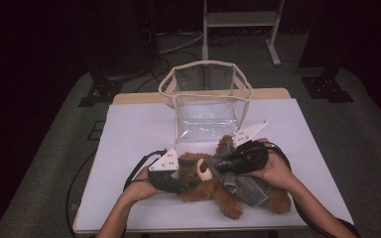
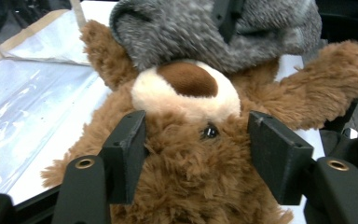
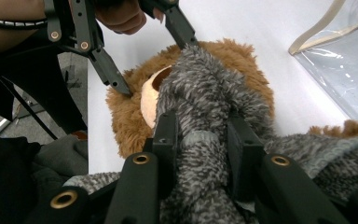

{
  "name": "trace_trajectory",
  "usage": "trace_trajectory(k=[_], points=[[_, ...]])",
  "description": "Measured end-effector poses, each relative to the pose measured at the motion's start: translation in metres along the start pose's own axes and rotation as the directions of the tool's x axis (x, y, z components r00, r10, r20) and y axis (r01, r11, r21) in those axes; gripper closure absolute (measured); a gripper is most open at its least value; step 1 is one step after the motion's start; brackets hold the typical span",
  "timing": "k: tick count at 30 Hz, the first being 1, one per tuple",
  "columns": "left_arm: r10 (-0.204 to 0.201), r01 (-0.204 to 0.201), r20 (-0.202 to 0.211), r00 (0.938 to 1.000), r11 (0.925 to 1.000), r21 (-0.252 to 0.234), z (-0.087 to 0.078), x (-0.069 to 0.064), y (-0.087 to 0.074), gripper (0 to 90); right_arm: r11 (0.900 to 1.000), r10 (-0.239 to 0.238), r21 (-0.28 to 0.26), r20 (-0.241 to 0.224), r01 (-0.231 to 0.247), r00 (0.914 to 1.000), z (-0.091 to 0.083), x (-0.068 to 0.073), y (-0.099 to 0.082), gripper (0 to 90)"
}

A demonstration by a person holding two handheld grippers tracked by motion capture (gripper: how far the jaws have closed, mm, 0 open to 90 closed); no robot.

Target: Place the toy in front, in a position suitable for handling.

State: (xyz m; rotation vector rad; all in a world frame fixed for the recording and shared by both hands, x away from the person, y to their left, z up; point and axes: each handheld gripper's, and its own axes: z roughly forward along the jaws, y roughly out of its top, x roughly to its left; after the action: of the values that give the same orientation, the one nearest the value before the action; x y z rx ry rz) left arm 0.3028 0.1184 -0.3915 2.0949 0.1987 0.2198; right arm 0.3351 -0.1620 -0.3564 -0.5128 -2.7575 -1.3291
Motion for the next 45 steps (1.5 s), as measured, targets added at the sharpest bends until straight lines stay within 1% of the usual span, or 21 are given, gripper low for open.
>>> trace_trajectory(k=[5,8,10,11,12,13,14,15,16,18,20,21,23,26,28,30,32,35,38,41,45], points=[[0.037,-0.039,0.047,0.9982,0.9984,0.04,-0.001,-0.005,-0.001,40.6,0.9997,0.007,-0.023,0.042,-0.006,0.9991,-0.014,-0.011,0.006,68.1],[0.04,-0.043,0.091,0.995,0.9983,0.039,-0.004,-0.005,-0.002,41.2,0.9988,0.029,-0.043,0.088,-0.025,0.9957,-0.025,-0.023,0.007,68.1],[0.043,-0.046,0.091,0.9949,0.9982,0.038,-0.005,-0.004,-0.001,40.8,0.9979,0.059,-0.033,0.098,-0.056,0.9935,-0.026,-0.029,0.003,68.1],[0.028,-0.031,0.087,0.9958,0.9991,0.029,-0.006,-0.004,0.0,39.0,0.9982,0.057,-0.024,0.1,-0.055,0.9933,-0.024,-0.029,0.001,68.1],[0.028,-0.031,0.087,0.9958,0.9991,0.029,-0.006,-0.004,0.0,36.4,0.9982,0.057,-0.024,0.1,-0.055,0.9933,-0.024,-0.029,0.001,68.1],[0.026,-0.027,0.073,0.997,0.9996,0.012,-0.006,-0.003,0.001,36.4,0.9985,0.054,-0.011,0.095,-0.053,0.994,-0.019,-0.028,-0.002,68.3],[0.032,-0.032,0.063,0.9975,0.9995,0.002,-0.006,-0.002,0.002,35.4,0.9992,0.038,0.007,0.09,-0.039,0.9952,-0.013,-0.022,-0.006,68.3],[0.026,-0.025,0.056,0.9981,0.9996,-0.012,-0.006,-0.002,0.003,34.1,0.9995,0.03,0.009,0.086,-0.031,0.9959,-0.01,-0.018,-0.007,68.4],[0.022,-0.022,0.046,0.9987,0.9997,-0.014,-0.003,-0.003,0.004,31.5,0.9998,0.02,0.008,0.059,-0.02,0.9981,-0.006,-0.009,-0.009,68.3],[0.022,-0.021,0.074,0.997,0.9997,-0.007,0.001,-0.004,0.004,31.6,1.0,0.006,0.006,0.038,-0.006,0.9993,-0.007,-0.004,-0.008,68.1],[0.023,-0.024,0.09,0.9957,0.9996,0.011,0.002,-0.006,0.004,32.8,0.9998,-0.013,0.019,0.062,0.012,0.998,-0.01,0.0,-0.007,68.1],[0.023,-0.024,0.09,0.9957,0.9996,0.011,0.002,-0.006,0.004,33.8,0.9998,-0.013,0.019,0.062,0.012,0.998,-0.01,0.0,-0.007,68.1],[0.051,-0.056,0.113,0.9923,0.9978,0.037,0.001,-0.009,0.002,35.4,1.0,-0.009,0.004,0.087,0.009,0.9962,-0.022,-0.005,-0.008,68.0],[0.062,-0.068,0.127,0.9899,0.997,0.037,0.0,-0.01,0.003,36.1,0.9994,0.027,-0.024,0.136,-0.024,0.9904,-0.037,-0.016,-0.01,68.1],[0.062,-0.067,0.125,0.9902,0.9972,0.034,0.0,-0.009,0.004,36.1,0.9984,0.051,-0.031,0.137,-0.047,0.9893,-0.039,-0.021,-0.011,68.1],[0.064,-0.069,0.126,0.9899,0.9971,0.034,0.001,-0.009,0.004,36.6,0.9987,0.048,-0.019,0.112,-0.046,0.9926,-0.033,-0.019,-0.011,68.2],[0.069,-0.074,0.132,0.9889,0.9966,0.037,0.002,-0.01,0.004,36.7,0.9997,0.024,-0.003,0.097,-0.023,0.995,-0.023,-0.013,-0.008,68.1],[0.085,-0.092,0.131,0.9877,0.9946,0.048,0.003,-0.013,0.005,37.0,0.9998,0.001,0.02,0.06,-0.002,0.9982,-0.005,-0.007,0.004,68.1],[0.093,-0.101,0.131,0.9871,0.9933,0.055,0.002,-0.016,0.006,37.7,0.9975,-0.038,0.061,0.036,0.036,0.9986,0.018,-0.004,0.017,68.0],[0.105,-0.114,0.132,0.9858,0.9915,0.063,0.002,-0.017,0.005,38.2,0.9962,-0.049,0.072,0.016,0.048,0.9987,0.033,-0.006,0.028,68.0],[0.1,-0.109,0.126,0.9869,0.992,0.064,0.001,-0.015,0.004,38.5,0.997,-0.026,0.073,0.012,0.025,0.9996,0.038,-0.013,0.032,68.0]])
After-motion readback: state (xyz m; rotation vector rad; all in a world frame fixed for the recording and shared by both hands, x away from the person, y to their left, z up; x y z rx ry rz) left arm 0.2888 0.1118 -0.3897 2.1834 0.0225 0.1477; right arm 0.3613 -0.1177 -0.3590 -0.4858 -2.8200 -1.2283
